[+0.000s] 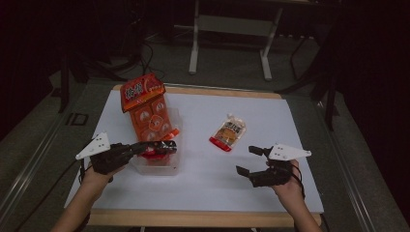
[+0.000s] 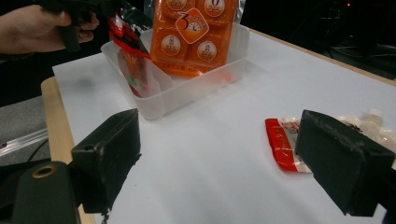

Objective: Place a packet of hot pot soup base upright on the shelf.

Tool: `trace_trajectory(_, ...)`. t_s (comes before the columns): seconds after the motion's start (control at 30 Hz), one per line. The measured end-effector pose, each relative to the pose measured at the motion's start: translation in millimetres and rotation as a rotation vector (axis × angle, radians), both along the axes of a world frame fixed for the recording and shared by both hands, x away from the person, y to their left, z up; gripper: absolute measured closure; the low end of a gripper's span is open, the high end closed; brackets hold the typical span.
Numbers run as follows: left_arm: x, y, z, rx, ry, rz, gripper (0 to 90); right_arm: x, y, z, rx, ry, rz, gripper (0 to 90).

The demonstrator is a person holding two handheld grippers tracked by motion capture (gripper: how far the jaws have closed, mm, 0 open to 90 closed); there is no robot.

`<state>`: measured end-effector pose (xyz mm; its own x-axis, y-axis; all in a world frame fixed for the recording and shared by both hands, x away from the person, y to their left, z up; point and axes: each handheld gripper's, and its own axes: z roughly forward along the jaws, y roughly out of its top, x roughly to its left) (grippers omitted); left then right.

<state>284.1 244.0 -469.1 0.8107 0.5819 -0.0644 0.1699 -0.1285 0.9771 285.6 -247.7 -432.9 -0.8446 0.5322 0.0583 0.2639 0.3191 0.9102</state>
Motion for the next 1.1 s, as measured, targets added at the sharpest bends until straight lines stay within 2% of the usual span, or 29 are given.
trace_trajectory(0.13, -1.1, 0.1, -5.0, 0.035, 0.005, 0.004, 86.7, 0.2, 0.3, 0.0, 0.003, 0.000, 0.006, 14.0)
trace_trajectory(0.4, -2.4, 5.6, -9.1, 0.027, 0.019, 0.016, 83.8, 0.8, 0.5, -0.5, 0.002, 0.013, 0.006, 14.0)
trace_trajectory(0.53, -3.4, 4.1, -5.9, 0.039, 0.024, 0.051, 78.9, 1.1, 0.5, -0.4, 0.003, 0.013, 0.008, 14.0)
trace_trajectory(0.6, -3.6, 4.1, -2.8, 0.022, 0.031, 0.062, 70.4, 1.1, 0.7, 0.0, 0.000, 0.013, 0.008, 14.0)
trace_trajectory(0.63, -3.6, 4.4, 0.1, 0.004, 0.042, 0.061, 70.1, 1.1, 0.6, 0.2, -0.003, 0.010, 0.007, 14.0)
trace_trajectory(0.67, -4.2, 4.0, 1.7, 0.004, 0.038, 0.070, 62.0, 1.0, 0.5, 0.8, -0.008, 0.006, 0.007, 14.0)
trace_trajectory(0.73, -5.9, 2.7, 5.7, 0.000, 0.031, 0.081, 56.6, 0.7, 0.2, 1.2, -0.013, -0.004, 0.006, 14.0)
trace_trajectory(0.8, -8.2, 0.5, 9.3, 0.002, 0.033, 0.115, 45.6, 0.6, -0.3, 1.6, -0.020, -0.013, 0.003, 14.0)
trace_trajectory(0.83, -8.2, 0.5, 9.3, 0.002, 0.033, 0.115, 41.3, 0.6, -0.3, 1.6, -0.020, -0.013, 0.003, 14.0)
trace_trajectory(0.87, -10.3, -3.2, 13.0, -0.003, 0.029, 0.120, 41.3, 0.9, -0.7, 1.7, -0.022, -0.015, 0.003, 14.0)
trace_trajectory(0.9, -10.8, -5.5, 14.5, 0.005, 0.035, 0.122, 28.6, 1.4, -1.4, 2.2, -0.021, -0.019, 0.000, 14.0)
trace_trajectory(0.97, -12.4, -10.9, 17.7, 0.004, 0.043, 0.106, 17.3, 1.9, -1.8, 2.7, -0.021, -0.028, 0.000, 14.0)
trace_trajectory(1.07, -15.9, -16.9, 23.4, -0.018, 0.024, 0.092, 14.6, 2.3, -1.7, 3.1, -0.028, -0.032, 0.000, 14.0)
trace_trajectory(1.1, -16.9, -19.4, 25.3, -0.013, 0.019, 0.097, 12.3, 2.9, -2.0, 3.4, -0.031, -0.031, -0.008, 13.7)
